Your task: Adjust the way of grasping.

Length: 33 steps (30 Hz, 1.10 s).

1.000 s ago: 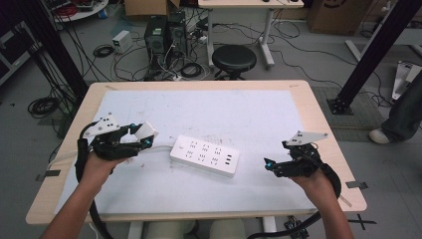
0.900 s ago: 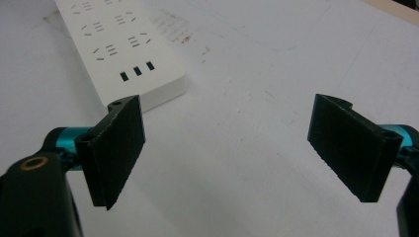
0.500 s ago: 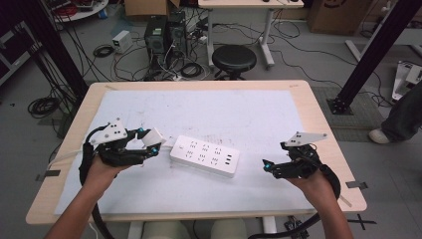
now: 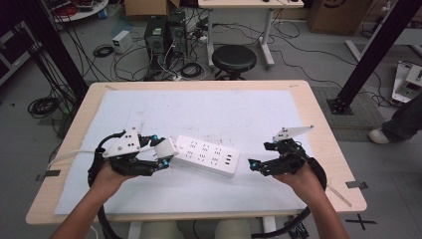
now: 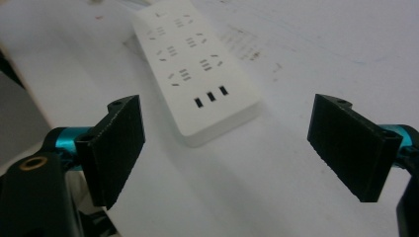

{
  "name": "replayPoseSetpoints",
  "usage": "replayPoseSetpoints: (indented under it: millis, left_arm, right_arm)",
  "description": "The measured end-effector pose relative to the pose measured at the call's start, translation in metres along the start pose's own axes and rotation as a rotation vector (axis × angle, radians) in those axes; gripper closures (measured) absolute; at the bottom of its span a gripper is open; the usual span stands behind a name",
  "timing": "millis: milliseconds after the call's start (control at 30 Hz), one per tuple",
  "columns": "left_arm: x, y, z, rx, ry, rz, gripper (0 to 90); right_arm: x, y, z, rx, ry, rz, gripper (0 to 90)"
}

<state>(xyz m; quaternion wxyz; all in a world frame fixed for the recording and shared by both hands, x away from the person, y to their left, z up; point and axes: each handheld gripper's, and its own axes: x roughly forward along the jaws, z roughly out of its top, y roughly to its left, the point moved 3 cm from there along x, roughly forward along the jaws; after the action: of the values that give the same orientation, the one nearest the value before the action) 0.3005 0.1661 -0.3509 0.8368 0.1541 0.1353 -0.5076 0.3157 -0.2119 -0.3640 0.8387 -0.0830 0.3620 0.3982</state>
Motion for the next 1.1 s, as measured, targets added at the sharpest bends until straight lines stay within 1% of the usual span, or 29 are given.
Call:
replayPoseSetpoints:
  millis: [33, 233, 367, 500, 600, 633, 667, 700, 800, 833, 867, 900, 967, 1000, 1033, 1100]
  left_arm:
    - [0.005, -0.005, 0.002, 0.020, -0.001, -0.018, 42.6]
    - [0.015, -0.015, 0.006, 0.084, 0.007, -0.057, 42.6]
    - [0.022, -0.022, 0.008, 0.109, 0.011, -0.078, 42.6]
    - [0.029, -0.027, 0.010, 0.134, 0.017, -0.097, 42.6]
    - [0.034, -0.031, 0.011, 0.148, 0.017, -0.106, 42.5]
    - [0.034, -0.031, 0.011, 0.148, 0.017, -0.106, 42.6]
    - [0.038, -0.033, 0.011, 0.154, 0.017, -0.111, 42.6]
    - [0.040, -0.034, 0.012, 0.161, 0.021, -0.110, 42.6]
    - [0.042, -0.035, 0.012, 0.168, 0.025, -0.106, 42.6]
    - [0.047, -0.036, 0.012, 0.178, 0.032, -0.110, 42.6]
    - [0.048, -0.037, 0.012, 0.177, 0.031, -0.111, 42.6]
    - [0.049, -0.037, 0.012, 0.177, 0.032, -0.112, 42.6]
    - [0.052, -0.038, 0.012, 0.182, 0.032, -0.114, 42.6]
    - [0.055, -0.039, 0.012, 0.182, 0.036, -0.121, 42.6]
    - [0.057, -0.038, 0.012, 0.186, 0.039, -0.123, 42.6]
    - [0.061, -0.038, 0.013, 0.185, 0.034, -0.127, 42.6]
  right_arm:
    - [0.003, 0.004, 0.004, 0.006, -0.003, 0.034, 14.8]
    - [0.008, 0.010, 0.010, 0.064, -0.009, 0.124, 15.9]
    - [0.011, 0.013, 0.015, 0.095, -0.022, 0.177, 15.9]
    - [0.014, 0.017, 0.019, 0.115, -0.030, 0.227, 16.2]
    - [0.016, 0.020, 0.023, 0.143, -0.037, 0.274, 16.2]
    - [0.016, 0.020, 0.023, 0.143, -0.037, 0.274, 16.2]
    - [0.018, 0.022, 0.025, 0.163, -0.038, 0.304, 16.3]
    - [0.020, 0.023, 0.026, 0.170, -0.038, 0.321, 16.3]
    - [0.022, 0.024, 0.027, 0.177, -0.037, 0.334, 16.3]
    - [0.027, 0.028, 0.029, 0.205, -0.019, 0.363, 16.5]
    - [0.028, 0.029, 0.030, 0.214, -0.012, 0.365, 17.6]
    - [0.029, 0.029, 0.030, 0.214, -0.015, 0.369, 19.5]
    - [0.029, 0.030, 0.031, 0.222, -0.014, 0.371, 20.4]
    - [0.031, 0.030, 0.032, 0.227, -0.017, 0.379, 20.3]
    - [0.033, 0.031, 0.034, 0.243, -0.006, 0.394, 20.3]
    - [0.037, 0.032, 0.036, 0.252, 0.000, 0.410, 20.3]
